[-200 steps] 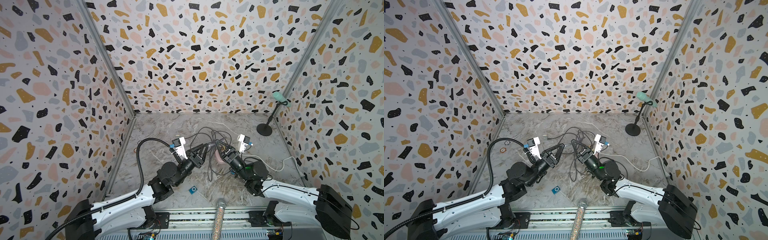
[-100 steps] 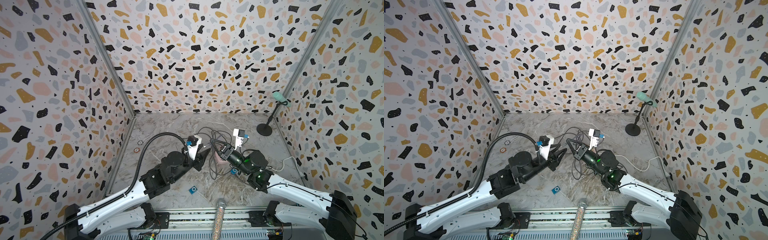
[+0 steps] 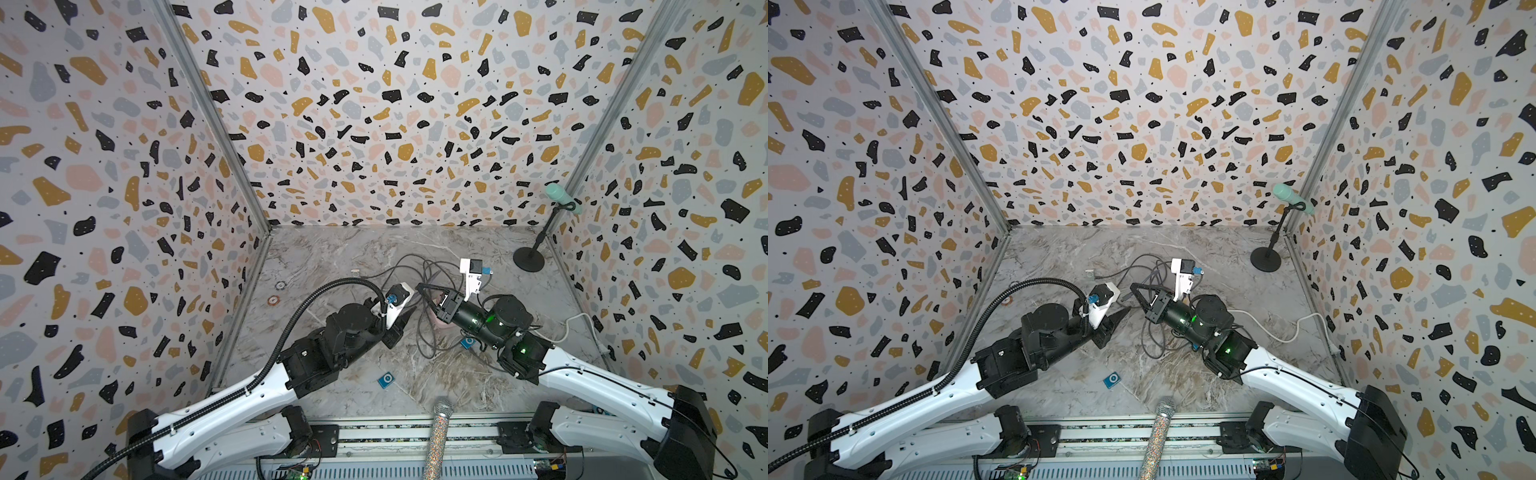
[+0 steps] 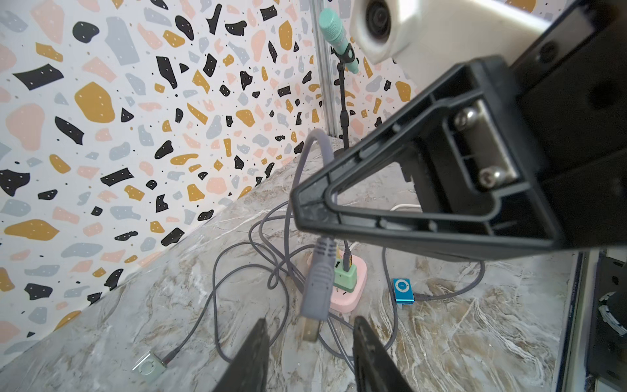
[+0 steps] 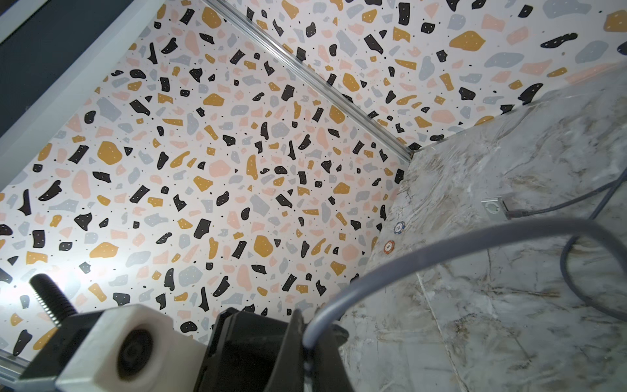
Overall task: Charge mp3
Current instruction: Pick up the charging cable from the center of the board.
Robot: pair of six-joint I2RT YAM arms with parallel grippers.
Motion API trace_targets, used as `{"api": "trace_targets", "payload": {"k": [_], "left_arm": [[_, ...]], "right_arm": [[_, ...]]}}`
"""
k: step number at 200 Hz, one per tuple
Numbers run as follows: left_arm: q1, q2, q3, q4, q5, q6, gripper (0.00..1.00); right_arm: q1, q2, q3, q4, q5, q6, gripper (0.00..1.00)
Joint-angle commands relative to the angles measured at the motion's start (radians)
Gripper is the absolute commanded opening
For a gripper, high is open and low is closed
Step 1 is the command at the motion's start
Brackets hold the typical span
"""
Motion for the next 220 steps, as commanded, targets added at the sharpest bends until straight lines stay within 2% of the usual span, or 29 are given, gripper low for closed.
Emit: {"api": "trace_targets", "payload": {"k": [1,31,128,220], "left_arm": [[-0.001,-0.001,-0.002,0.015,0.02,0.051,0.4],[0.0,0.018,0.014,-0.005,0.011,0.08,0.36],[0.0,0.004,0.021,0.028,-0.001,0.123,0.35],[0.0,0.011,0.009,0.047,0.009,0.139,0.22]], "right_arm": [[-0.005,-0.005,0.063,-0.026,-0.017,-0.019,0.0],[-0.005,0.01,0.075,-0.041,-0.041,-0.016,0.0],[-0.015,-0.005,0.09,-0.137,-0.05,-0.033,0.0],[-0.033,-0.003,0.078,-0.148,-0.086,-0.02,0.0]]}}
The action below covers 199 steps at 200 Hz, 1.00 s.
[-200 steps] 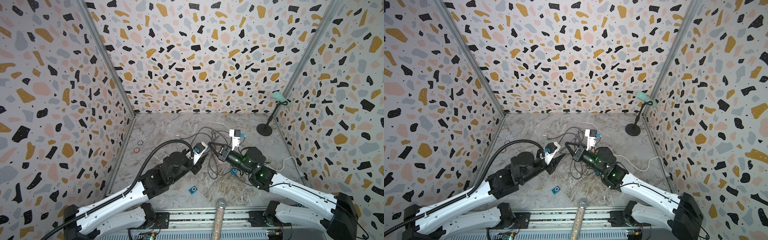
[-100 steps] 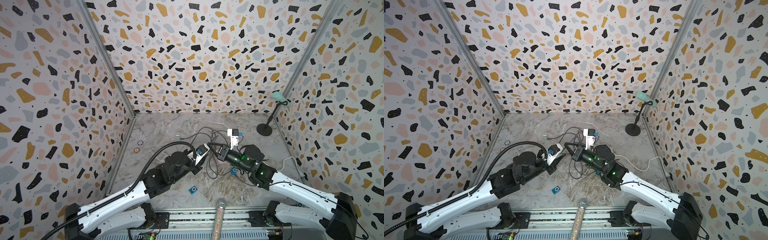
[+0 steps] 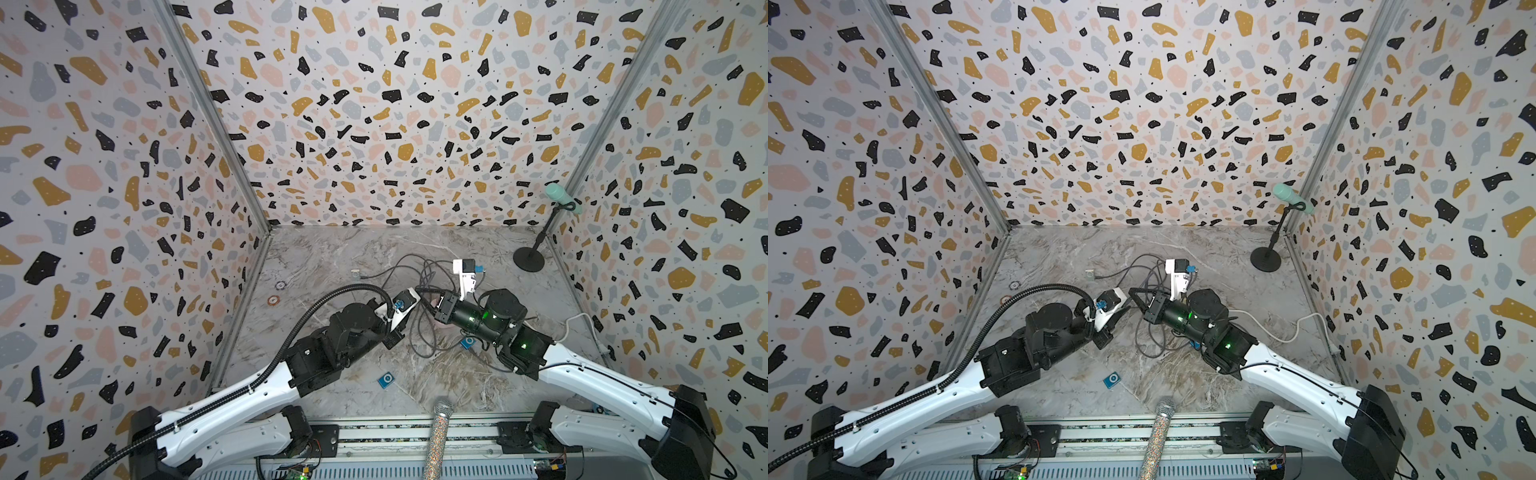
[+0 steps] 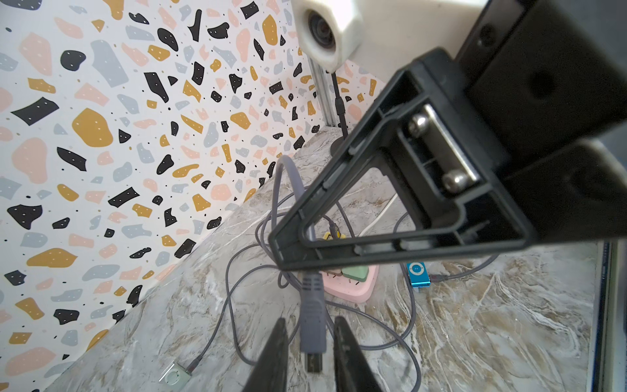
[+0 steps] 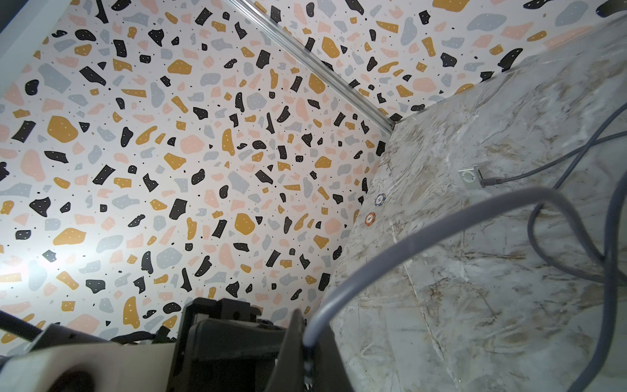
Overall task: Charge mp3
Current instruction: Pick up the charging cable from the center of the board.
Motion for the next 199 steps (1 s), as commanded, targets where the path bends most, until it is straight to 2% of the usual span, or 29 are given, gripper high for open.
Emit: {"api": "trace_targets", "payload": {"k": [1,17,37,67,86,140,157,175,199], "left_arm": [[0.0,-0.006,0.009,0.055,0.003,0.021,0.22],[0.0,-0.003,0.006,0.057,0.004,0.031,0.17],[0.0,-0.002,0.001,0.061,0.009,0.035,0.17],[-0.002,-0.004,-0.004,0.075,0.005,0.036,0.23],[0.0,-0.001,-0.002,0.08,0.007,0.036,0.22],[0.0,0.014,0.01,0.055,0.014,0.039,0.12],[0.0,0.008,0.01,0.048,0.007,0.045,0.11],[0.0,-0.002,0.013,0.035,-0.002,0.058,0.1],[0.0,-0.008,0.035,-0.014,0.005,0.08,0.09]], "right_arm": [[-0.012,-0.018,0.028,0.004,-0.025,-0.006,0.0],[-0.014,-0.018,0.026,0.004,-0.034,0.0,0.0],[-0.02,-0.024,0.021,0.003,-0.042,0.001,0.0],[-0.022,-0.021,0.017,0.007,-0.06,0.008,0.0],[-0.023,-0.016,0.015,0.015,-0.074,0.013,0.0],[-0.031,-0.03,0.005,0.012,-0.083,0.019,0.0],[-0.042,-0.043,0.005,-0.018,-0.094,0.013,0.14],[-0.056,-0.054,0.005,-0.062,-0.136,-0.008,0.34],[-0.072,-0.066,0.007,-0.133,-0.2,-0.05,0.4]]}}
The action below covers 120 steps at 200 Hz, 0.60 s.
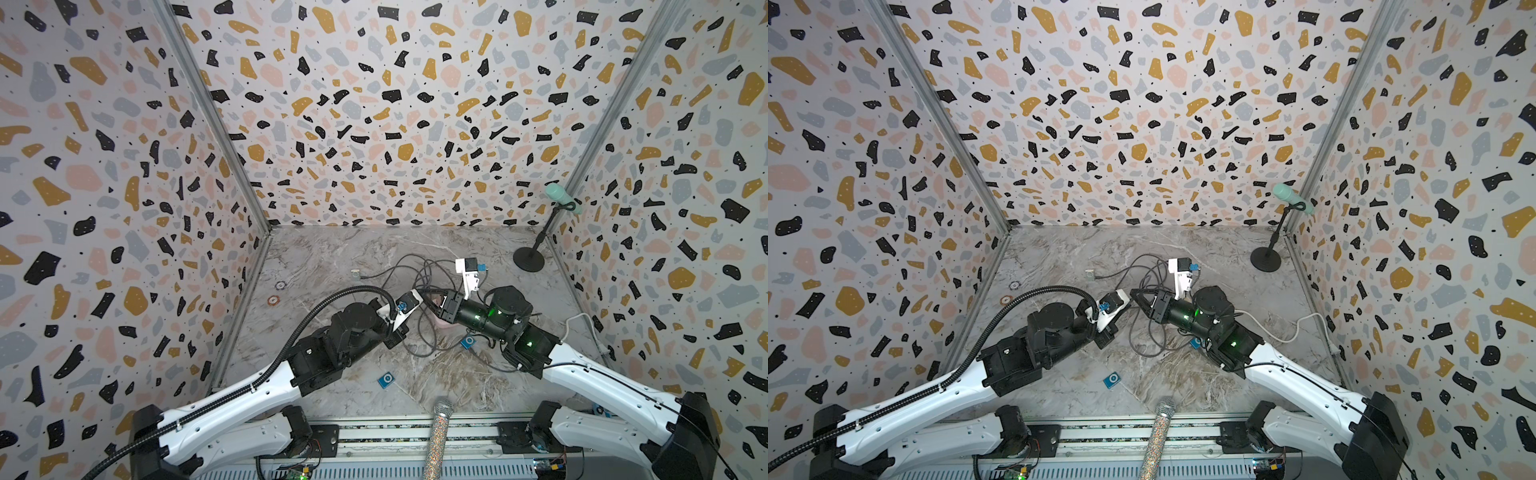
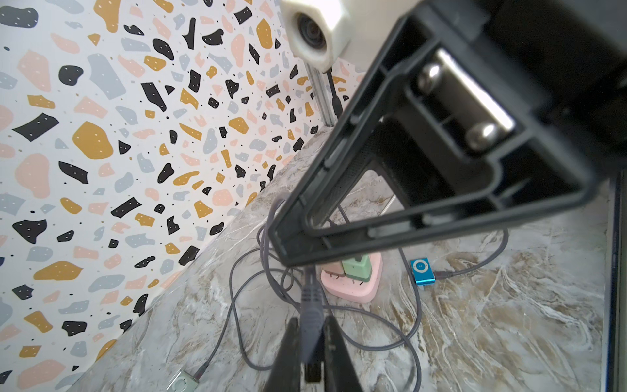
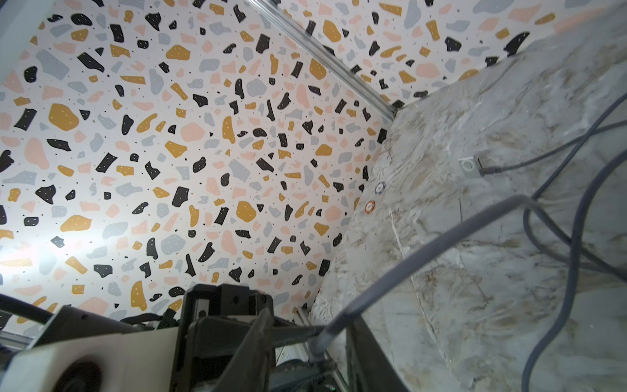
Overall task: Charge mp3
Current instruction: Pick up the charging cable from the center of the board.
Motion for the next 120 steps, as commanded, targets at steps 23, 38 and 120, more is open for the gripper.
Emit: {"api": "trace_targets", "payload": {"k": [23,38,120], "left_arm": [[0.0,-0.008,0.068,-0.084,0.039,0.049,0.09],[0.0,0.002,0.081,-0.099,0.06,0.054,0.09],[0.0,0.051,0.112,-0.153,0.104,0.077,0.09]], "right_arm": [[-0.019,-0.045,0.011,-0.145,-0.101,-0.087,0.41],[-0.023,-0.043,0.013,-0.163,-0.121,-0.098,0.42],[-0.035,0.002,0.01,-0.11,-0.236,-0.11,0.39]]}}
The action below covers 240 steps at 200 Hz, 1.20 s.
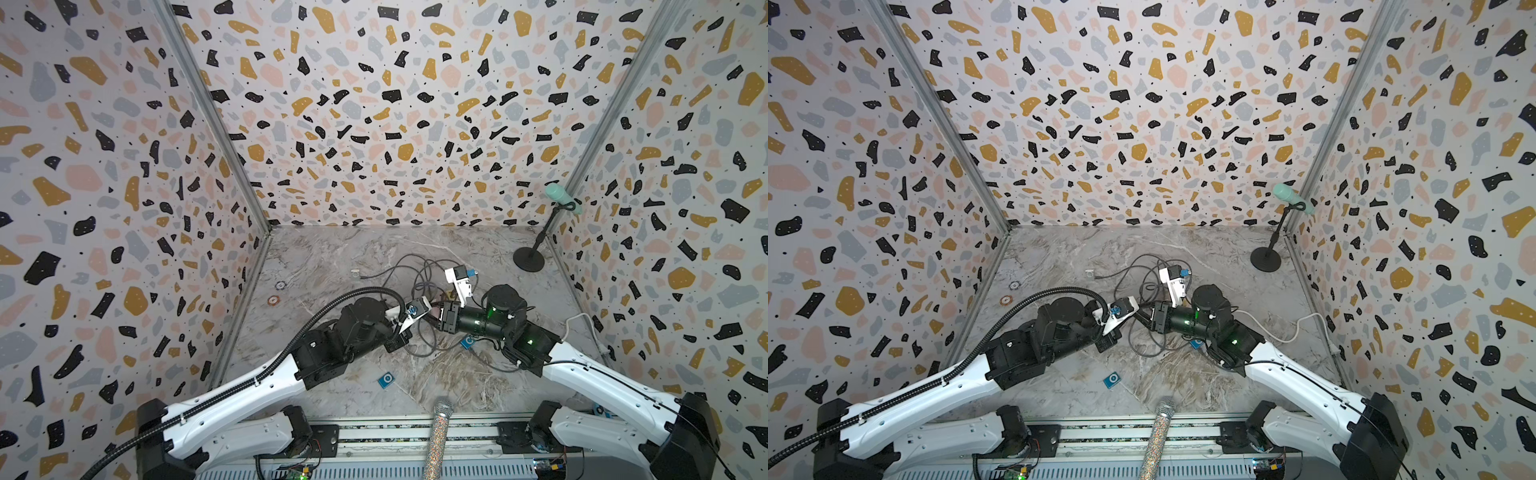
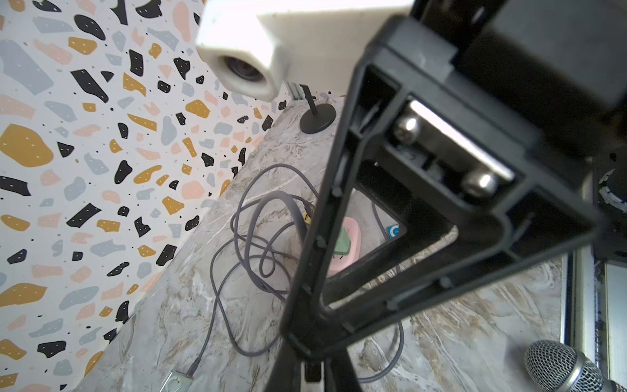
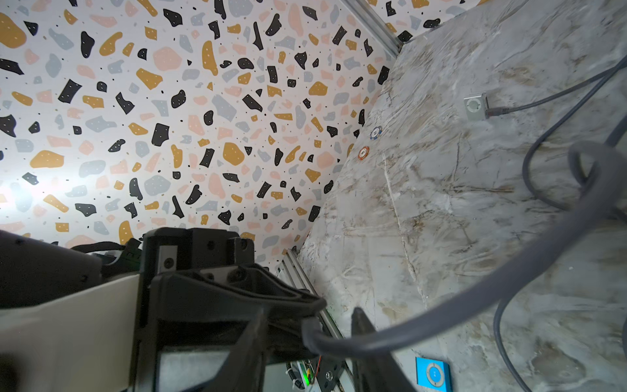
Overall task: Charge mp3
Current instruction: Pick up the charging cable from the center of the board.
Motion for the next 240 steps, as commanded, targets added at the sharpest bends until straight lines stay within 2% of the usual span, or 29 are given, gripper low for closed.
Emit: {"api": "trace_targets", "payload": {"k": [1,34,65,121,176,190,213,240], "left_arm": [[0.0,-0.007,0.03,0.006,0.018,0.018,0.09],[0.0,-0.013,0.03,0.007,0.018,0.028,0.09],[0.0,-0.013,0.027,0.004,0.025,0.038,0.09],[0.0,-0.007,0.029,-0.012,0.106,0.054,0.08],[0.0,-0.014,0.025,-0.008,0.078,0.067,0.1],[0.0,-0.02,0.018,0.001,0.039,0.062,0.16],[-0.001,-0.039,0.007,0.022,-0.058,0.006,0.38],[-0.001,-0.071,-0.012,0.004,-0.128,-0.119,0.44]], "right_arm": [[-0.006,-0.01,0.009,0.02,-0.046,-0.023,0.38],[-0.023,-0.021,-0.003,-0.012,-0.059,-0.025,0.3],[-0.033,-0.025,-0.016,-0.012,-0.09,-0.021,0.29],[-0.039,-0.012,-0.029,-0.001,-0.106,-0.019,0.28],[-0.045,-0.014,-0.042,-0.007,-0.157,-0.036,0.06],[-0.047,-0.021,-0.052,-0.02,-0.164,-0.047,0.01],[-0.069,-0.037,-0.069,-0.034,-0.156,-0.052,0.0],[-0.153,-0.051,-0.09,-0.03,-0.121,-0.061,0.0]]}}
